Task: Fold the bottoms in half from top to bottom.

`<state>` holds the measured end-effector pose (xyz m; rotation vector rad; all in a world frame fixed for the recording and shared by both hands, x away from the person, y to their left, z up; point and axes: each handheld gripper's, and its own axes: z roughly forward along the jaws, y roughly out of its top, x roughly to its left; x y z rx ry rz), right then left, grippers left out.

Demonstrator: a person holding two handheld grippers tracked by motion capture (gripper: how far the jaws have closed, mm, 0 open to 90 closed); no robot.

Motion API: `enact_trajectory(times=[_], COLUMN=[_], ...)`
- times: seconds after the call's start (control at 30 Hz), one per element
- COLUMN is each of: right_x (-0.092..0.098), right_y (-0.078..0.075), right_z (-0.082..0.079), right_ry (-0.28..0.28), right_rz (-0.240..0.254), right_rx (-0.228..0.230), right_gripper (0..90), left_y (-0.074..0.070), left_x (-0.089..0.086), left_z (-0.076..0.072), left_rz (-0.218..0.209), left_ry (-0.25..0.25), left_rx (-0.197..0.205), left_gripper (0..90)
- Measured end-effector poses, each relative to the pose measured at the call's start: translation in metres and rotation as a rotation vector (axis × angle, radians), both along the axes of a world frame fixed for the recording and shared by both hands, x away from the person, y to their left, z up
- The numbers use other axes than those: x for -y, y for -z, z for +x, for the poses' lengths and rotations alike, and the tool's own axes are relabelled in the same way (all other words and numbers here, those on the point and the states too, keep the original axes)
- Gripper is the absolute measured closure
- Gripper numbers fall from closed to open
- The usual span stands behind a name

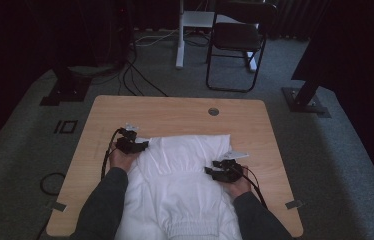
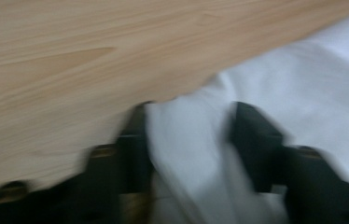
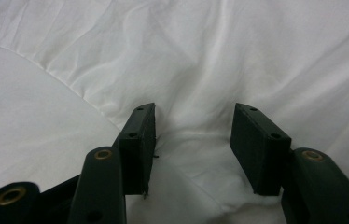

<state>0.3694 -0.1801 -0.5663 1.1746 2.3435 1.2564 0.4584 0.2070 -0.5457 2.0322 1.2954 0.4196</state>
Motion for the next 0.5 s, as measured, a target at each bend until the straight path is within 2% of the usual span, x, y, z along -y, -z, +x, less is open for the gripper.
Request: enact_trajectory(times=[0.03,0.07,0.1,0.13,0.2,0.23,0.27,0.3,0.33,0.37,0.4,0.43,0.47,0.5], right_x=[0.003,0.005,0.005,0.016,0.027,0.027,0.039,0.039,0.046,0.048,0.050,0.050,0.050,0.050], right_y=[-0.004,-0.008,-0.008,-0.024,-0.040,-0.040,-0.049,-0.049,-0.051,-0.049,-0.048,-0.048,-0.039,-0.039], right_z=[0.004,0.006,0.006,0.014,0.027,0.027,0.049,0.049,0.072,0.082,0.090,0.090,0.108,0.108], right_ry=[-0.020,-0.008,-0.008,0.073,0.165,0.165,0.220,0.220,0.242,0.243,0.240,0.240,0.246,0.246], right_rz=[-0.003,0.001,0.001,0.005,-0.009,-0.009,-0.011,-0.011,-0.002,0.003,0.012,0.012,-0.005,-0.005], right_rx=[-0.030,-0.037,-0.037,0.018,0.067,0.067,0.061,0.061,0.025,0.007,-0.007,-0.007,-0.050,-0.050], right_gripper=[55.5,59.9,59.9,64.0,57.1,57.1,47.9,47.9,37.6,35.1,30.7,30.7,27.0,27.0], left_y=[0.000,0.001,0.001,0.001,0.001,0.001,0.001,0.001,0.001,0.001,0.002,0.002,0.002,0.002], left_x=[0.000,0.000,0.000,-0.001,-0.001,-0.001,-0.001,-0.001,-0.001,-0.001,-0.001,-0.001,-0.002,-0.002], left_z=[0.000,0.001,0.001,0.001,0.001,0.001,0.001,0.001,0.001,0.001,0.001,0.001,0.001,0.001], left_rz=[-0.009,-0.036,-0.036,-0.042,-0.043,-0.043,-0.044,-0.044,-0.047,-0.047,-0.052,-0.052,-0.055,-0.055], left_ry=[0.010,0.022,0.022,0.028,0.029,0.029,0.029,0.029,0.028,0.028,0.028,0.028,0.030,0.030], left_rx=[-0.006,-0.017,-0.017,-0.018,-0.018,-0.018,-0.016,-0.016,-0.017,-0.016,-0.015,-0.015,-0.014,-0.014], left_gripper=[67.7,72.0,73.8,75.1,75.8,76.0,76.1,76.0,76.0,76.0,76.1,76.1,76.1,76.1])
